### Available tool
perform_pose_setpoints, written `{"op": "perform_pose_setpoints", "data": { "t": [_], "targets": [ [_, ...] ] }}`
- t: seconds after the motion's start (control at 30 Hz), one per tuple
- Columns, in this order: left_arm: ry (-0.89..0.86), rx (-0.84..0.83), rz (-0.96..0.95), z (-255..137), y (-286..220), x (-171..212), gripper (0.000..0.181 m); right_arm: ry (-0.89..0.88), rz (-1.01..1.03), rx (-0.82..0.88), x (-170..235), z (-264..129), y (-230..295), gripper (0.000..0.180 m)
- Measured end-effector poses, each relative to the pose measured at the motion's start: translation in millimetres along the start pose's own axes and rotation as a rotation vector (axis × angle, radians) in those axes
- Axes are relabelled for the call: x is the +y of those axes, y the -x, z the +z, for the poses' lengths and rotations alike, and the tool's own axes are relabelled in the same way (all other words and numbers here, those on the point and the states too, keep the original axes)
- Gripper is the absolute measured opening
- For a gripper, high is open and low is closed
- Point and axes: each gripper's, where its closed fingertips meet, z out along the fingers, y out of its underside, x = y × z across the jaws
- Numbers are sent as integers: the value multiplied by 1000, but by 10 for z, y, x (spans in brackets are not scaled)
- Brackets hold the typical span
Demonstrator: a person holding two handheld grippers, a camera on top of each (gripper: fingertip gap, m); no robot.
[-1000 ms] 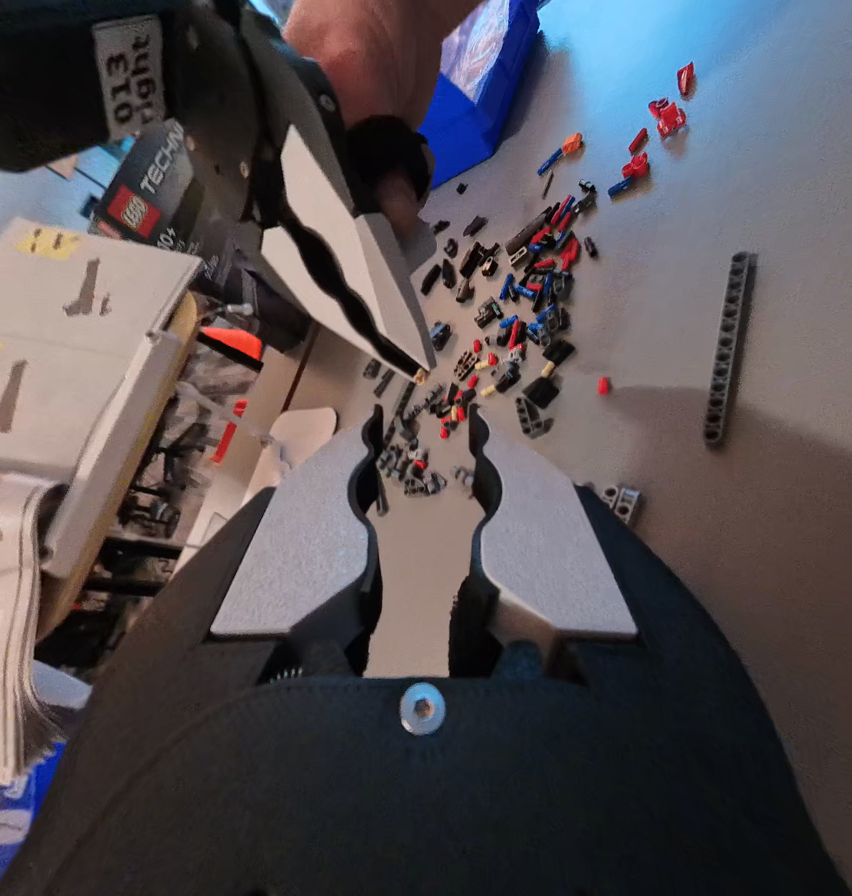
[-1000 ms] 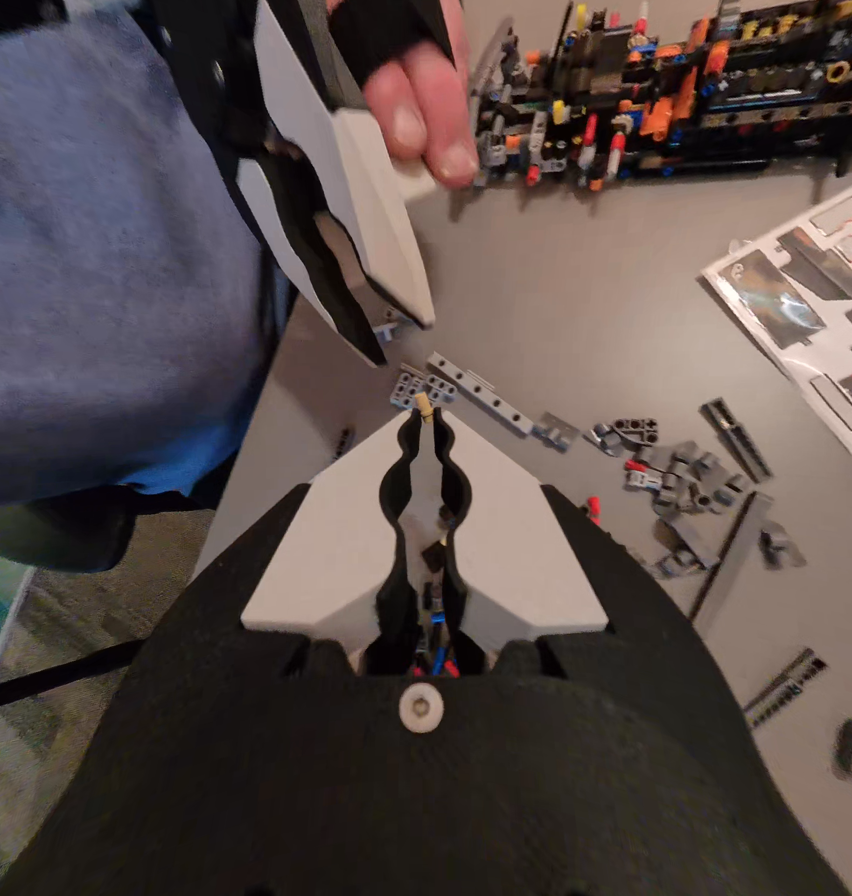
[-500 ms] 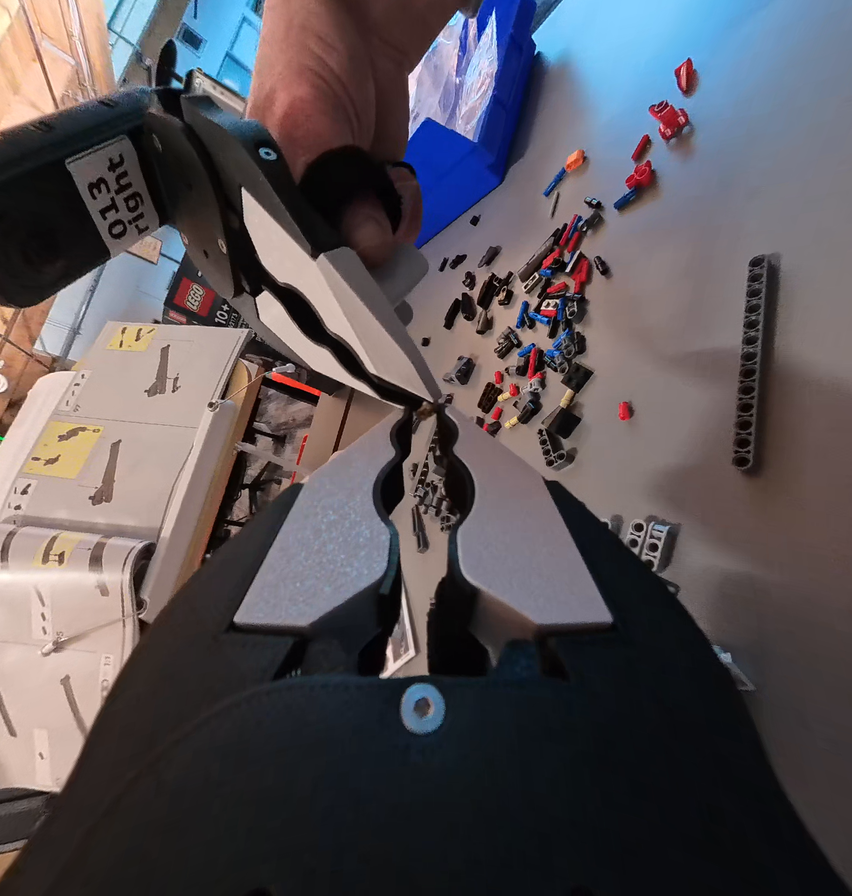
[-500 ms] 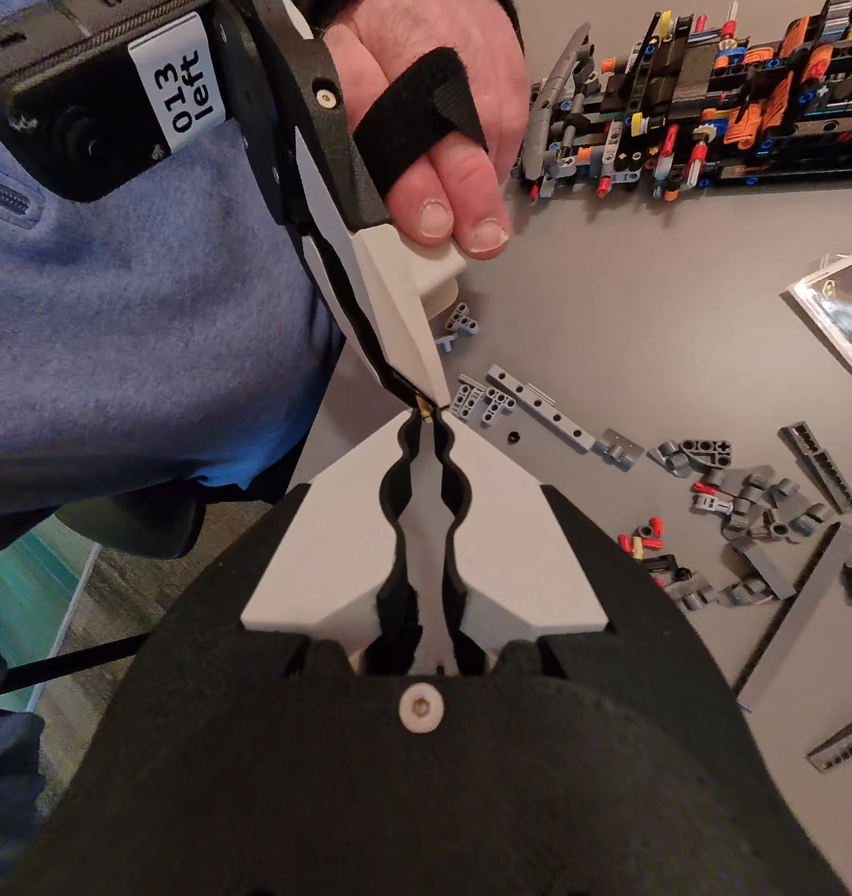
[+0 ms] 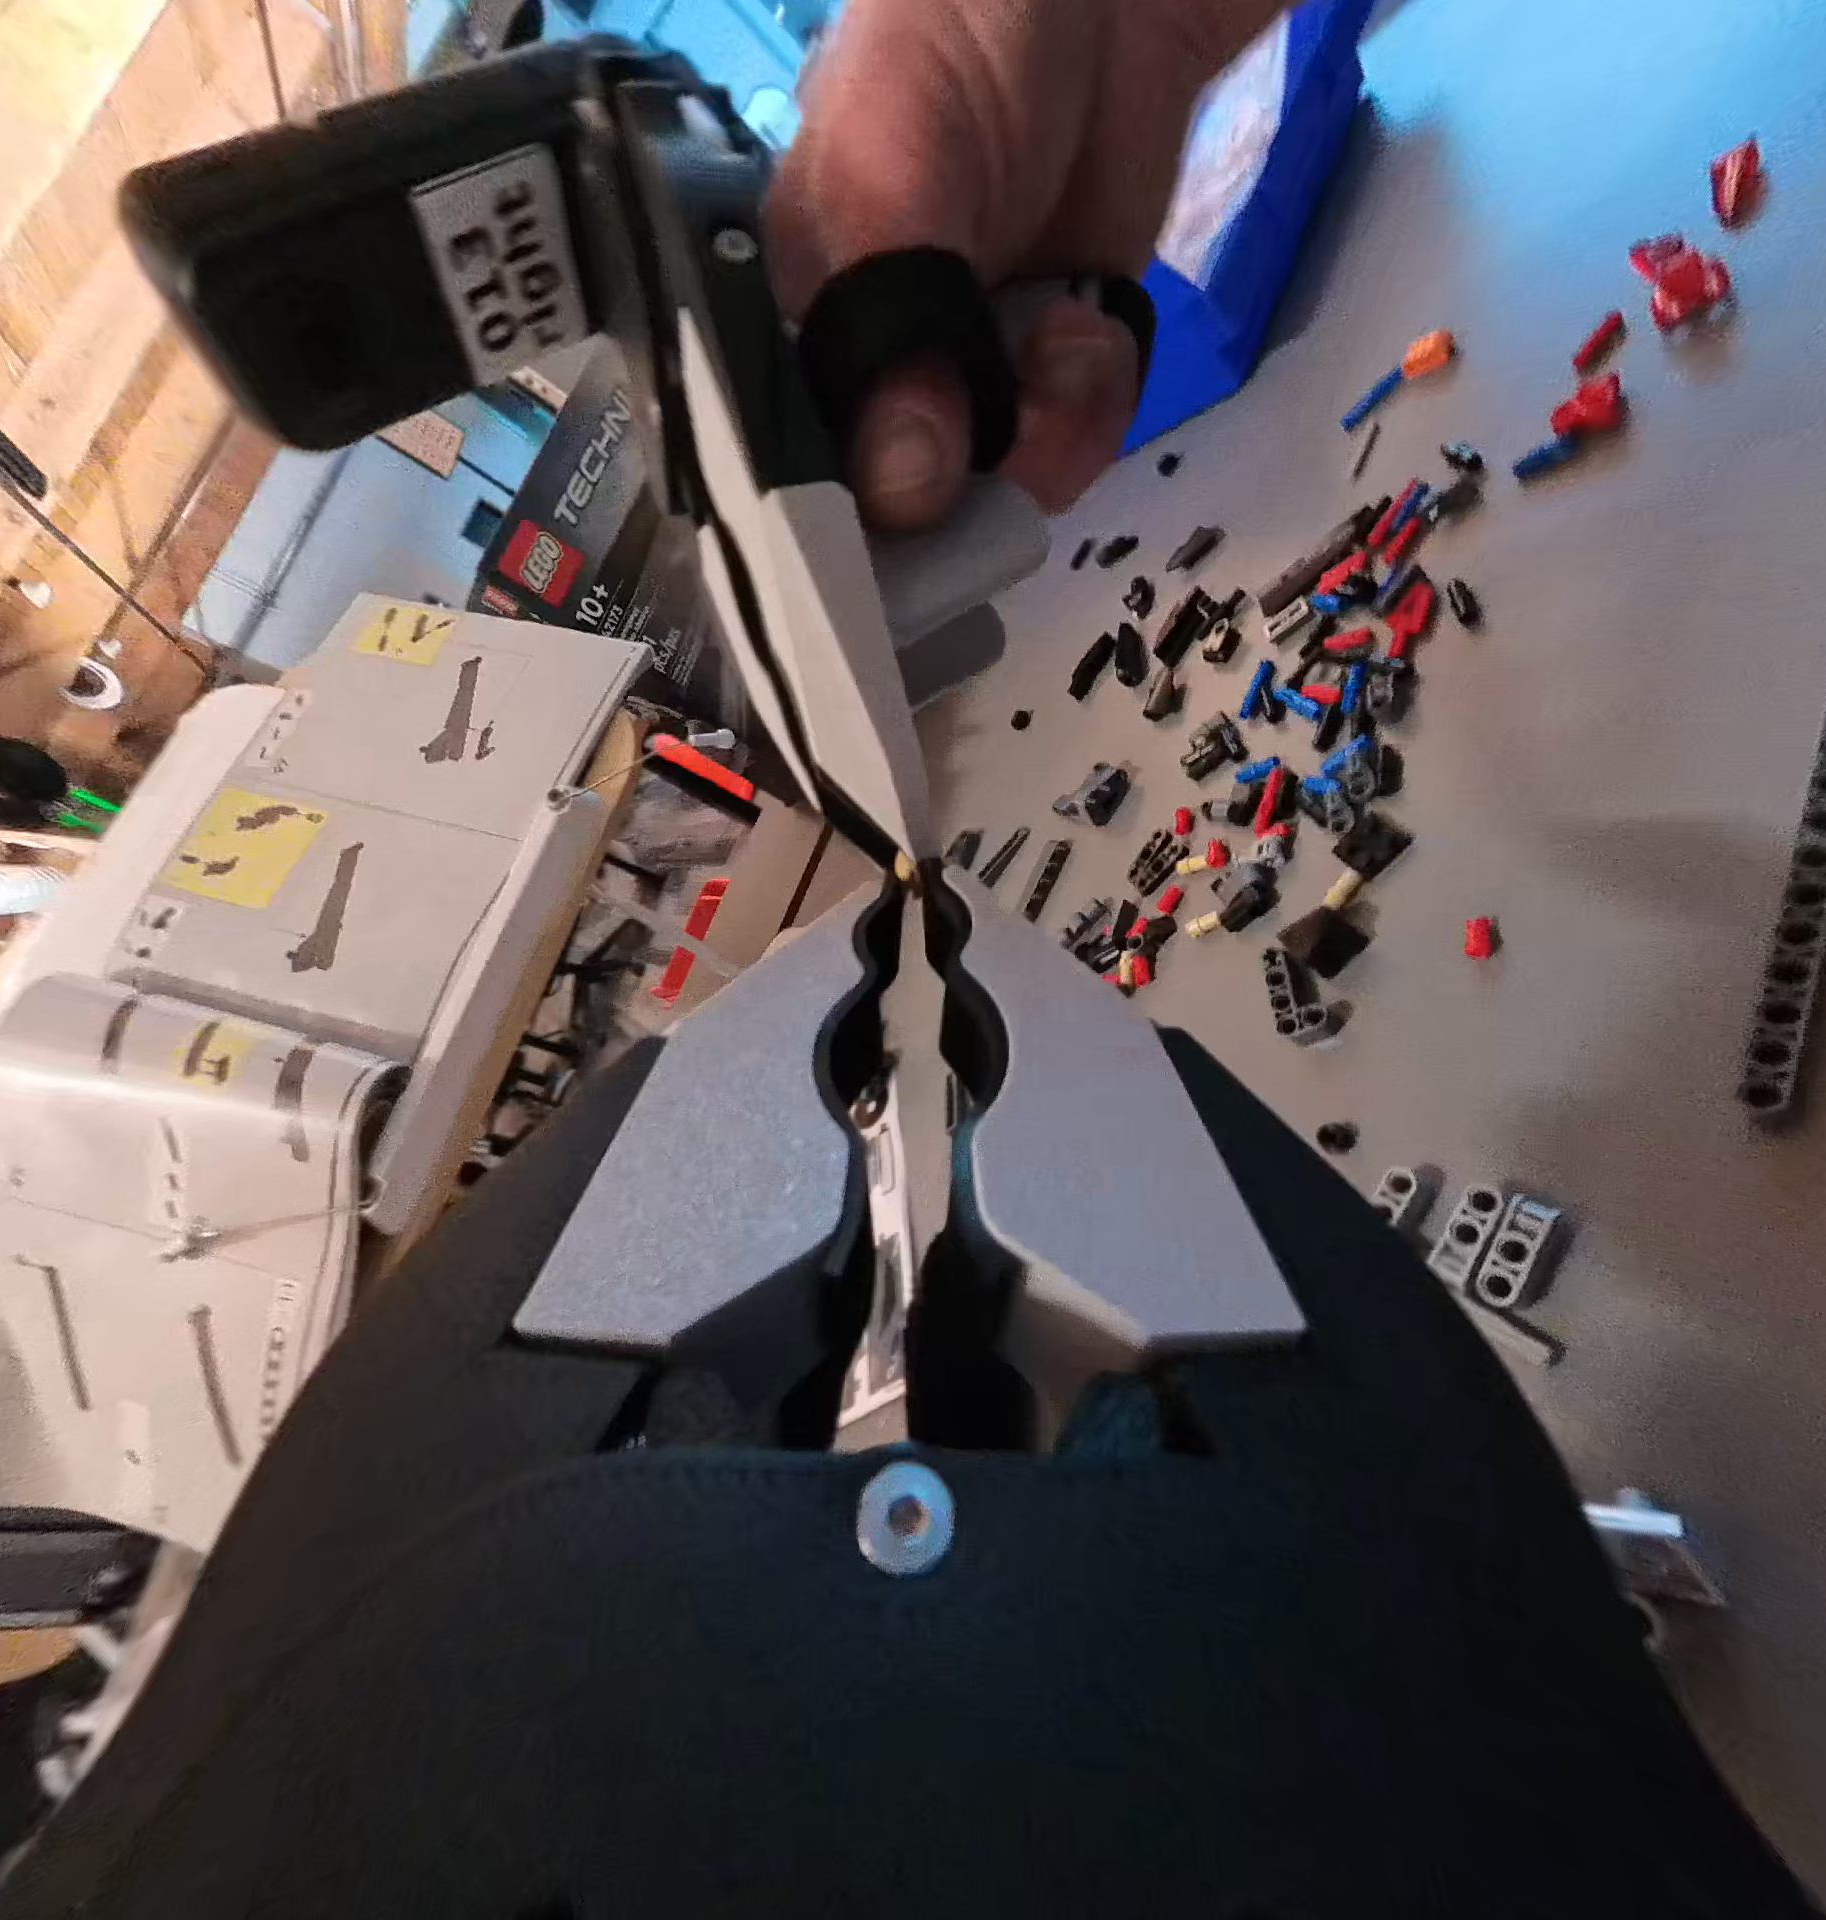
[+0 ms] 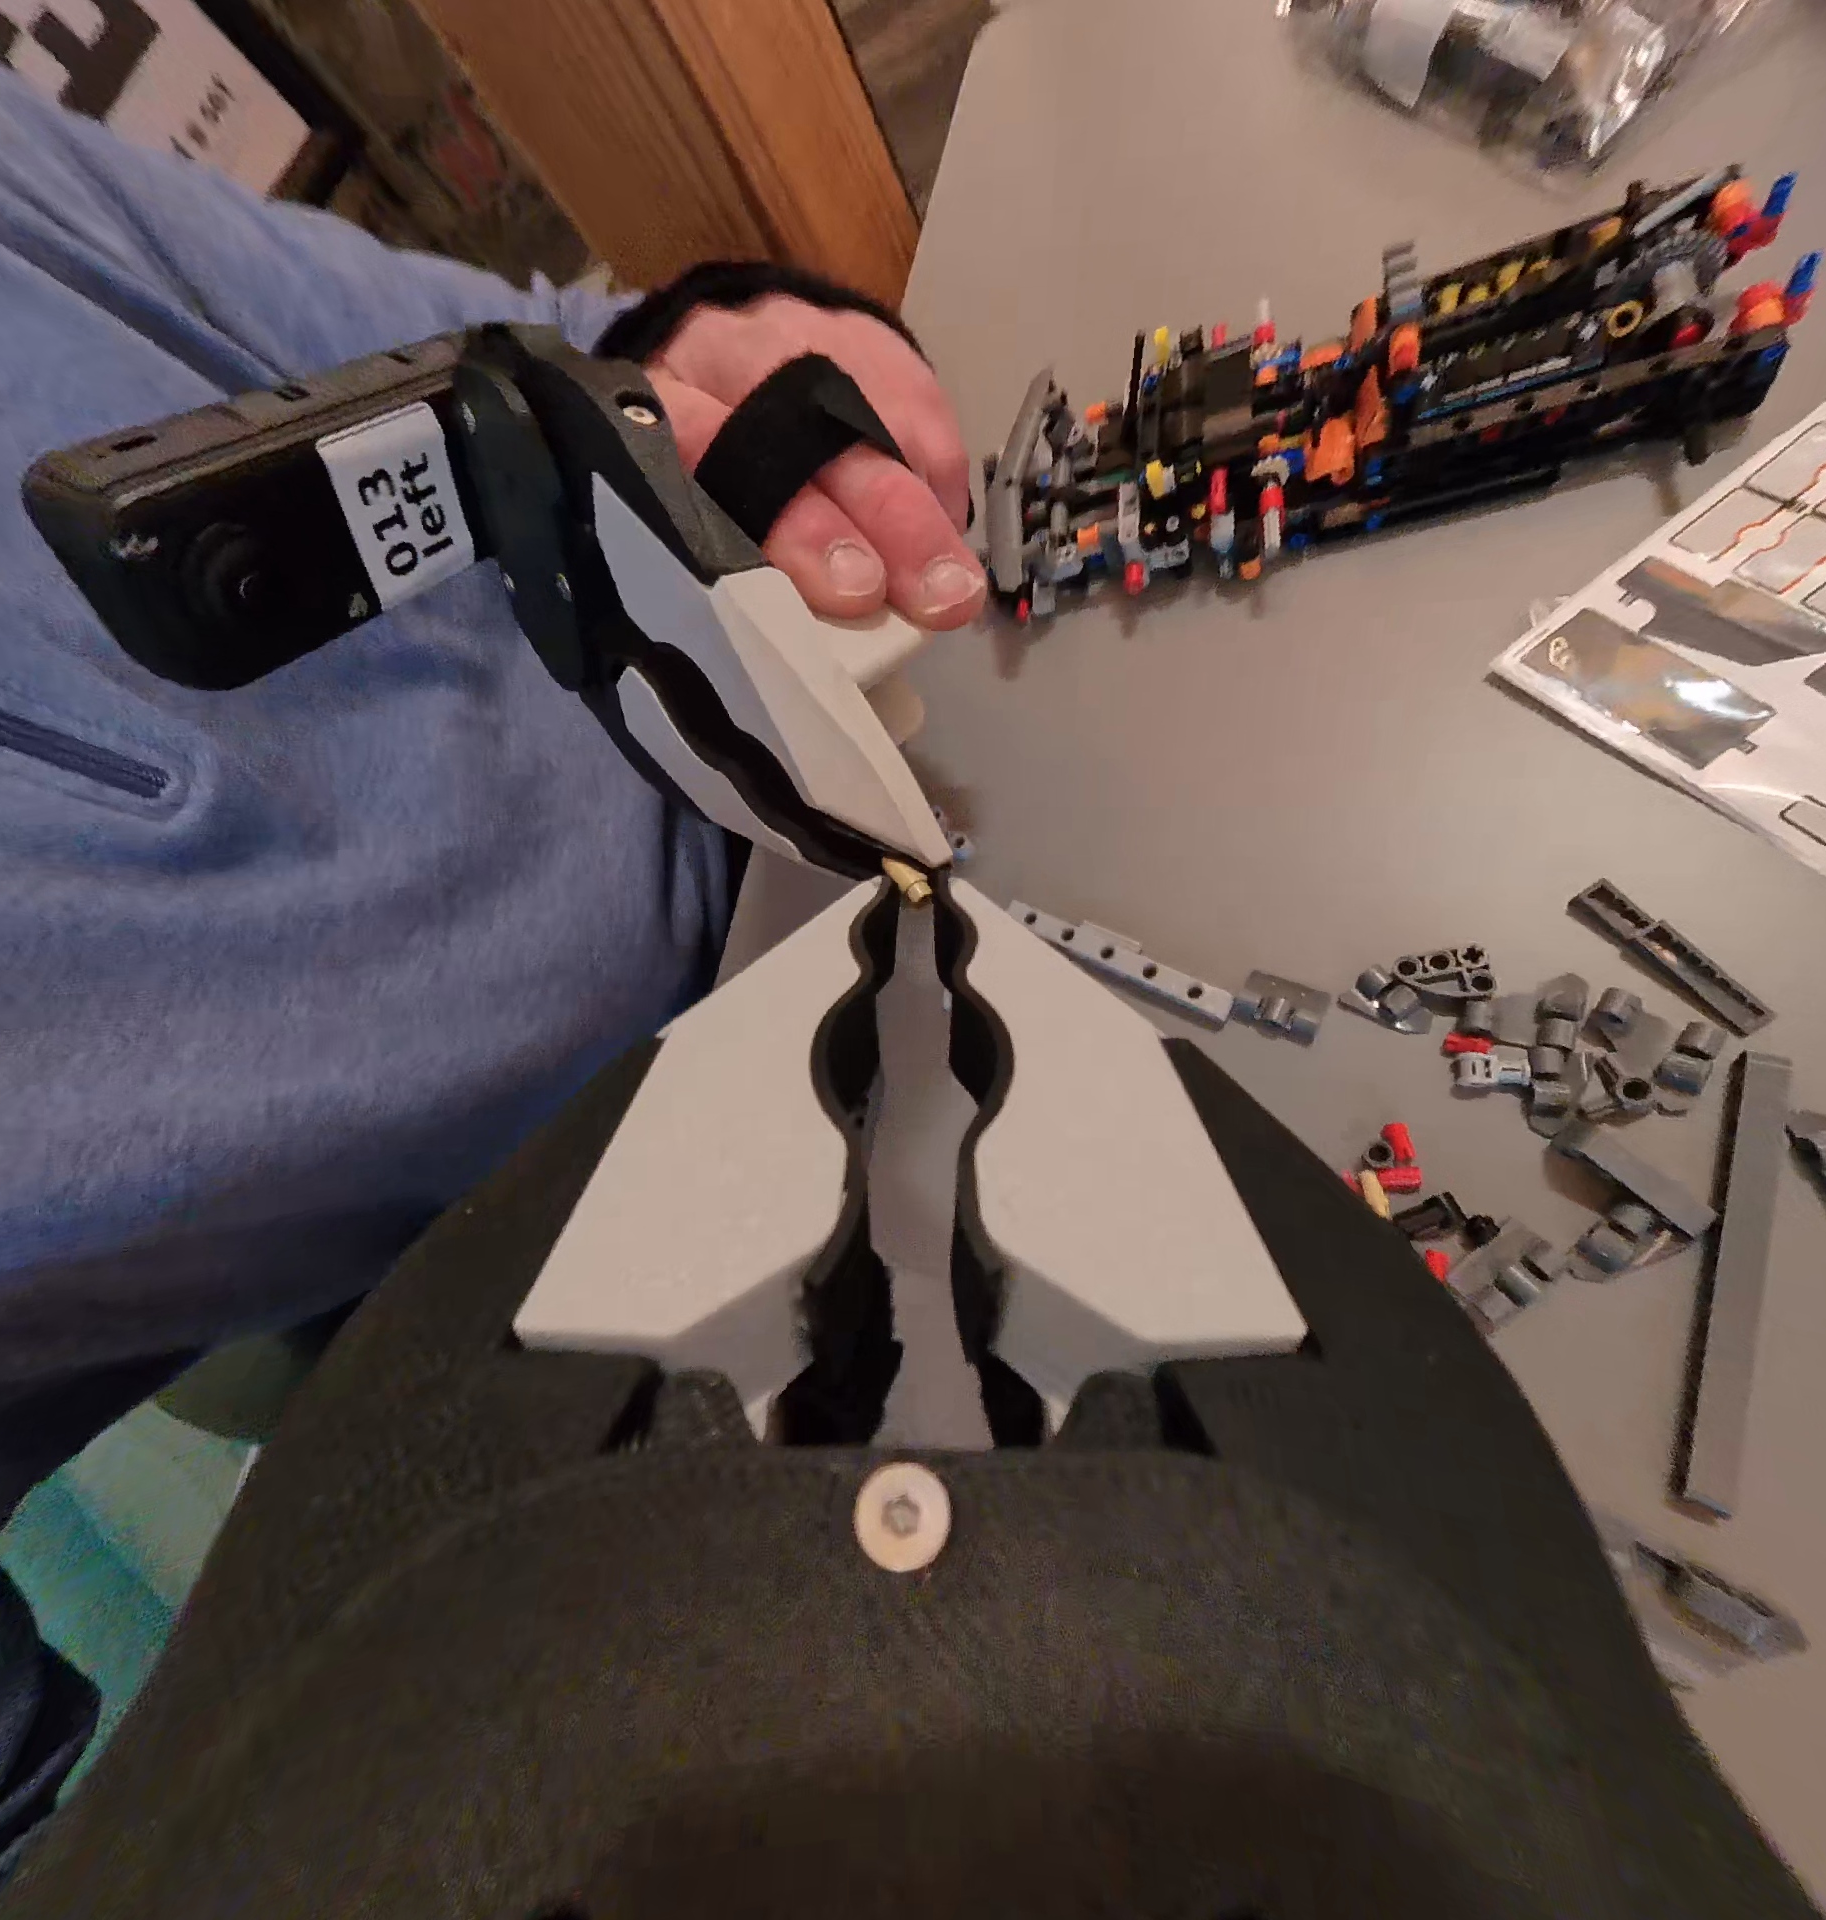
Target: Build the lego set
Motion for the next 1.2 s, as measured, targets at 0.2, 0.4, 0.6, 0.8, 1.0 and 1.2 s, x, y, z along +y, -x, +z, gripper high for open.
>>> {"op": "perform_pose_setpoints", "data": {
  "t": [0.2, 0.4, 0.6, 0.8, 1.0, 1.2],
  "targets": [
    [-172, 29, -253, -100, 221, -165, 1, -238, -53, 29, -265, -144, 87, 11],
    [-288, -14, -323, -224, 430, -344, 2, -419, -60, -10, -432, -229, 303, 8],
    [-299, -69, -227, -275, 448, -444, 1, -486, -70, -42, -517, -277, 420, 1],
    [-326, -98, -211, -305, 483, -512, 1, -496, -87, -24, -554, -303, 486, 0],
    [-325, -89, -243, -267, 489, -522, 2, -485, -145, 78, -542, -340, 472, 0],
    [-335, -45, -278, -290, 457, -532, 13, -498, -163, 174, -521, -405, 477, 0]
  ]
}}
